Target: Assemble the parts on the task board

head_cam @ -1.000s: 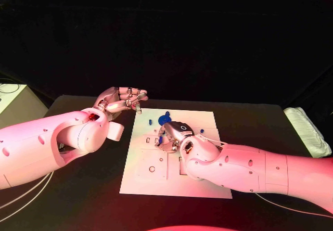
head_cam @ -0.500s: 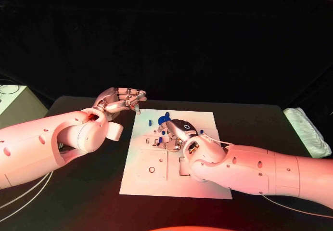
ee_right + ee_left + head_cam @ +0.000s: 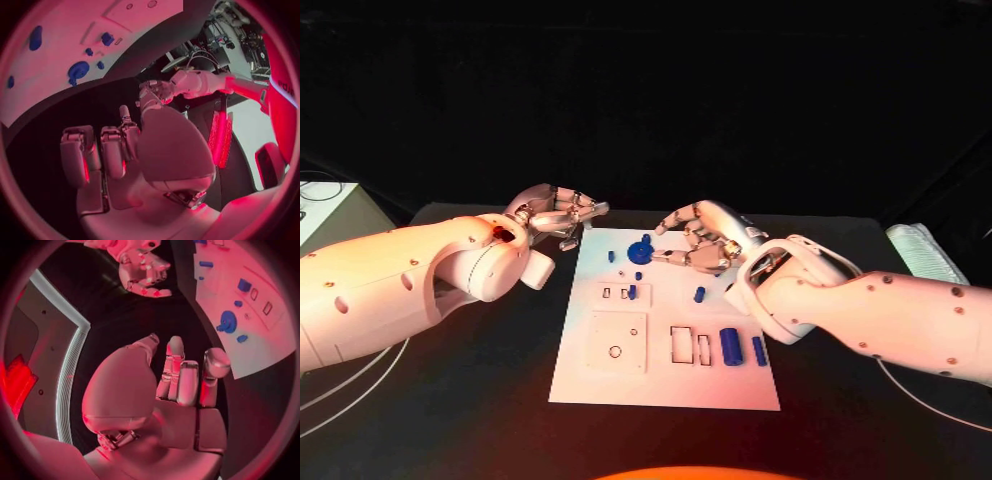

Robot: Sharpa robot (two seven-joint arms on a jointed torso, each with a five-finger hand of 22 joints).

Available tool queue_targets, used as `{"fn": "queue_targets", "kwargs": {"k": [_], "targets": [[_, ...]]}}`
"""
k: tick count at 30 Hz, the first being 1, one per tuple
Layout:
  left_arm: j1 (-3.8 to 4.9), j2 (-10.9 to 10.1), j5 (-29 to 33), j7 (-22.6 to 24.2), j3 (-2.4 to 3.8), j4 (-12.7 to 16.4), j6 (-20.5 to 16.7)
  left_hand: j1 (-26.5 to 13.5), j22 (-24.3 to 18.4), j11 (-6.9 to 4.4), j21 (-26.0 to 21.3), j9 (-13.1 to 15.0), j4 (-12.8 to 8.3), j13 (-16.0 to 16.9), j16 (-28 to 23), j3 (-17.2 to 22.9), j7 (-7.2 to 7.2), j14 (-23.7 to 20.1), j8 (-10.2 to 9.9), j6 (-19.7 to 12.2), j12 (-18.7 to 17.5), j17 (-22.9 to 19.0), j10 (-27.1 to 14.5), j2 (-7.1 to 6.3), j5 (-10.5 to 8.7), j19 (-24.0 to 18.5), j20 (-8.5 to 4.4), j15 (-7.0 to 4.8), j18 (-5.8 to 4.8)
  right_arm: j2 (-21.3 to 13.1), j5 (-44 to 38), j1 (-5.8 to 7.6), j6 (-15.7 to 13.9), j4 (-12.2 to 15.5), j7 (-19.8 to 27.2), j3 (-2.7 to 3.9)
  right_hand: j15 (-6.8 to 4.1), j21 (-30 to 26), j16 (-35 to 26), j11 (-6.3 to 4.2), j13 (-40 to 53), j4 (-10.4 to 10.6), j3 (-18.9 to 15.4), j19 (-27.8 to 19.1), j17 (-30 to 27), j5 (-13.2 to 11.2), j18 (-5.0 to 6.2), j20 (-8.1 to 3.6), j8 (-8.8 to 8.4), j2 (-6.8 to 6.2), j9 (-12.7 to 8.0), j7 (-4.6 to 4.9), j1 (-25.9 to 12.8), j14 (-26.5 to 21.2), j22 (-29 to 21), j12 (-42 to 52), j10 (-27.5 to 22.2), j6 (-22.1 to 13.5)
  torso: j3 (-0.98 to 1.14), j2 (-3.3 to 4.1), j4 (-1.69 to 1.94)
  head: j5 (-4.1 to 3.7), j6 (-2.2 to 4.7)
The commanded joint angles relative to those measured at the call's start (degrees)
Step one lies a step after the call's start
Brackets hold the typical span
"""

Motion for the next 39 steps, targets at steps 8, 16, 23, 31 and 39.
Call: {"fn": "queue_targets", "kwargs": {"k": [8, 16, 23, 31, 39], "targets": [[1.71, 5.96, -27.74, -25.73, -0.04, -4.71, 20.73, -7.18, 0.67, -0.24, 0.77, 7.72, 0.38, 1.6, 0.05, -2.98, -0.51, 0.04, 6.21, -3.04, 3.35, 0.62, -1.91, 1.73, 0.07, 0.08, -0.23, -0.19, -0.47, -7.42, 20.45, 3.74, 3.94, 0.59, 7.13, 0.08, -0.16, 0.29, -0.03, -0.18, 7.37, 0.44, 0.1, 4.99, 14.52, -0.41, 0.16, 0.05, 0.64, -0.16, 0.18, -0.08, -0.04, 5.81, 13.7, 0.11, -0.09, 0.77, 0.45, -1.1, -0.75, 0.56, -1.1], [3.45, 11.68, -35.94, -30.48, -1.29, -9.77, 30.15, -12.39, 0.5, -0.14, 0.75, 11.01, 0.43, 1.58, -0.35, -5.51, -0.46, -0.45, 7.74, -4.92, 4.04, -0.07, -2.73, 3.4, 0.05, -0.23, -0.27, -0.14, -0.45, -9.03, 22.19, 4.36, 3.82, -1.62, 5.86, 0.07, -0.19, 0.18, -0.08, -0.18, 7.26, 0.56, -0.01, 4.94, 14.41, -0.43, 0.19, 0.02, 0.67, -0.21, 0.17, -0.08, -0.26, 5.78, 13.62, -0.01, -0.18, 0.65, 0.51, -1.11, -0.72, 0.8, -1.63], [4.38, 15.4, -38.9, -31.63, -2.12, -13.04, 34.22, -13.15, 0.45, -0.03, 0.69, 11.51, 0.41, 1.58, -0.48, -6.06, -0.34, -0.64, 7.81, -5.31, 4.1, -0.27, -3.1, 3.84, 0.06, -0.36, -0.19, -0.02, -0.45, -8.89, 22.34, 4.46, 3.92, -2.75, 5.1, 0.07, -0.2, -0.34, -0.28, -0.17, 6.95, 0.65, -0.15, 4.7, 14.0, -0.43, 0.32, -0.01, 0.62, -0.26, 0.13, -0.05, -0.52, 5.66, 13.29, -0.37, -0.47, 0.33, 0.41, -0.97, -0.67, 0.93, -1.92], [4.61, 18.28, -39.78, -32.09, -2.78, -15.92, 36.17, -13.22, 1.04, 0.02, 0.96, 11.73, 0.38, 1.59, -0.18, -6.08, -0.3, -0.29, 7.82, -5.51, 4.15, 0.4, -3.28, 4.28, 0.18, 0.03, -0.15, 0.01, -0.57, -8.67, 22.15, 4.49, 4.13, -3.3, 4.53, 0.07, -0.2, -0.43, -0.31, -0.17, 6.85, 0.66, -0.16, 4.65, 13.95, -0.42, 0.34, -0.02, 0.6, -0.26, 0.12, -0.04, -0.55, 5.65, 13.23, -0.51, -0.58, 0.26, 0.39, -0.93, -0.82, 0.95, -2.31], [4.57, 20.26, -39.57, -32.25, -3.55, -17.46, 37.64, -13.52, 1.2, 0.1, 1.05, 12.01, 0.41, 1.61, -0.04, -6.23, -0.22, -0.16, 7.83, -5.75, 4.21, 0.66, -3.54, 4.68, 0.18, 0.1, -0.08, 0.09, -0.61, -8.39, 21.58, 4.49, 3.95, -3.76, 4.19, 0.07, -0.17, -0.98, -0.45, -0.11, 6.48, 0.83, -0.53, 4.41, 13.69, -0.43, 0.48, -0.03, 0.66, -0.23, 0.09, 0.01, -1.42, 5.57, 12.87, -0.91, -0.91, -0.19, 0.31, -0.94, -0.74, 0.49, -2.28]]}}
